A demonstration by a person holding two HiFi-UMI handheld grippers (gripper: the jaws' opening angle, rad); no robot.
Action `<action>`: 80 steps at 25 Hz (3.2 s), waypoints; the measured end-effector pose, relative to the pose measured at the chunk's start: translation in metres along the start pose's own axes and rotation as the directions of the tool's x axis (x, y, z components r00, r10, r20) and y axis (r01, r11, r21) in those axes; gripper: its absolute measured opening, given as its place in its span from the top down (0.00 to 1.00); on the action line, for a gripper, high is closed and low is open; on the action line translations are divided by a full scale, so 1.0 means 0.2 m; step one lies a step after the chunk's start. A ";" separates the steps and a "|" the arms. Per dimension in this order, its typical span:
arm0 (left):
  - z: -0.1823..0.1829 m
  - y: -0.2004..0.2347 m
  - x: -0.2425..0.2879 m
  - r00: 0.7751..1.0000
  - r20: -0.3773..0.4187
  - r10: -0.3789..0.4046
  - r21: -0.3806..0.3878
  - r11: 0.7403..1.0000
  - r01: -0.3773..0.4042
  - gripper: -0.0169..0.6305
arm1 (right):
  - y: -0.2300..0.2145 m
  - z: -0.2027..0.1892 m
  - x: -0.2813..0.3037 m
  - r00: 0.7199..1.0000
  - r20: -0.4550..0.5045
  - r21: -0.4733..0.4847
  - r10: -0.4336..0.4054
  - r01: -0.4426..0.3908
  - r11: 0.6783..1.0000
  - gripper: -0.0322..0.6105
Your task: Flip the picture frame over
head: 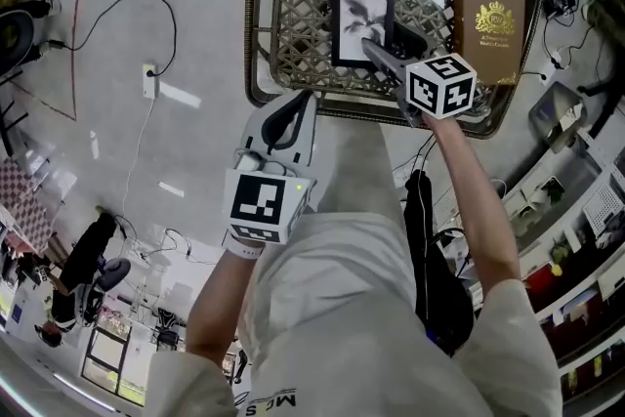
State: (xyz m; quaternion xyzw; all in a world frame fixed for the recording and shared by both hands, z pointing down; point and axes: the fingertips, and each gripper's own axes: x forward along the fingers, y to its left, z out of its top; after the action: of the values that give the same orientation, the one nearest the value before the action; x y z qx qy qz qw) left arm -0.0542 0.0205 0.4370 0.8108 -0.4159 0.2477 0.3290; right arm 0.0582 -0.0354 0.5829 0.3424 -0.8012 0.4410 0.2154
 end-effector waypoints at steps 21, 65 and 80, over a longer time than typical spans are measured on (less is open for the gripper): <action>0.23 -0.01 -0.15 0.995 0.103 0.013 0.044 0.999 -0.018 0.94 | 0.14 0.09 -0.22 0.988 -0.017 -0.247 -0.151 0.142 0.959 0.51; 1.00 -0.29 -0.99 0.854 0.520 0.000 0.145 0.985 -0.088 0.94 | 1.07 0.79 -1.68 0.792 0.585 -0.416 -0.173 0.477 0.774 0.89; 1.09 -0.36 -0.99 0.858 0.510 -0.060 0.200 0.978 -0.051 0.94 | 1.22 0.95 -1.60 0.799 0.595 -0.391 -0.082 0.378 0.839 0.92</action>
State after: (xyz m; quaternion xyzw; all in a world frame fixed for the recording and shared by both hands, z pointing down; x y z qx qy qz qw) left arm -0.0715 -0.0090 0.1361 0.8781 -0.4587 0.0636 0.1207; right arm 0.0860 0.0088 0.1413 0.4873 -0.8637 0.0729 0.1062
